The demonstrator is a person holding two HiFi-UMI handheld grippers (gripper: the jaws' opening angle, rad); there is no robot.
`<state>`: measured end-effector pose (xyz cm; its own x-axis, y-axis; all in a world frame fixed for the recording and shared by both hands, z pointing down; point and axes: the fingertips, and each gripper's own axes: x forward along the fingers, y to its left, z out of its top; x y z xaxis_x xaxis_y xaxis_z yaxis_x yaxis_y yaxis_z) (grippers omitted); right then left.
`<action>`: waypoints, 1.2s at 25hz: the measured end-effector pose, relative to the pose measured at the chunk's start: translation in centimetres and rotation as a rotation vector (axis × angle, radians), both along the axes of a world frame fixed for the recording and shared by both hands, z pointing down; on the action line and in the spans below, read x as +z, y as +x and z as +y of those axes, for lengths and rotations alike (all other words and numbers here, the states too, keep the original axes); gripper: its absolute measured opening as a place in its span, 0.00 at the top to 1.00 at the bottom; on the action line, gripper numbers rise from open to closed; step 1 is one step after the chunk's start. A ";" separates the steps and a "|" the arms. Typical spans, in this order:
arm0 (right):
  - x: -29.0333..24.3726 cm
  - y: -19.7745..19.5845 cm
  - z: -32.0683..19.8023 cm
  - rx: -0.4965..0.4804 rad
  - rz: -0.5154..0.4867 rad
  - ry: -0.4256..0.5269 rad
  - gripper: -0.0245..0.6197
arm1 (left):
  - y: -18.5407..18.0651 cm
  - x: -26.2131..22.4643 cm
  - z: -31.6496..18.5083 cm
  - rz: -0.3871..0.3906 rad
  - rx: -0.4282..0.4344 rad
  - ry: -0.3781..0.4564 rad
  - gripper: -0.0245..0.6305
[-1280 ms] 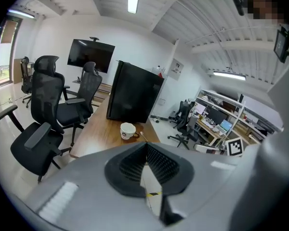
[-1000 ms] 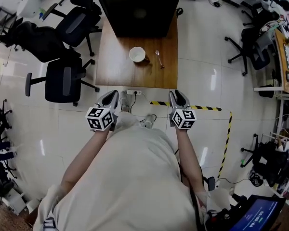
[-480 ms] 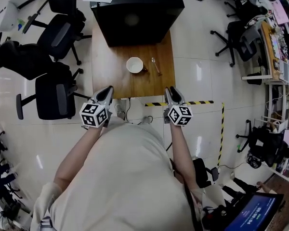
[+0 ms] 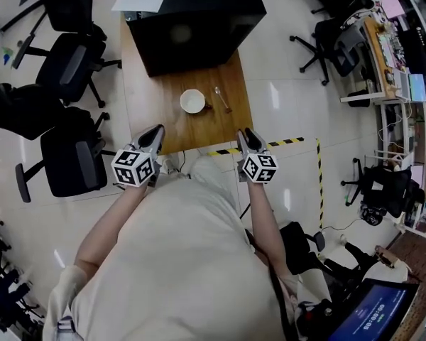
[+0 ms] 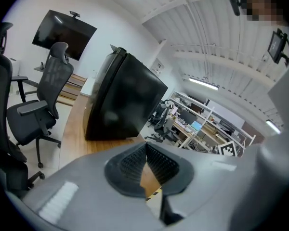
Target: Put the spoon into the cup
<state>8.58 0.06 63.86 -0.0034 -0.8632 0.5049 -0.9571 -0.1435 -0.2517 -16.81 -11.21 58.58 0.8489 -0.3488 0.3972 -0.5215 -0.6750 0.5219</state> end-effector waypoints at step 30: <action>20.6 5.1 -7.1 -0.461 0.194 -0.526 0.71 | 4.2 -1.9 -5.7 -0.103 -0.241 0.057 1.00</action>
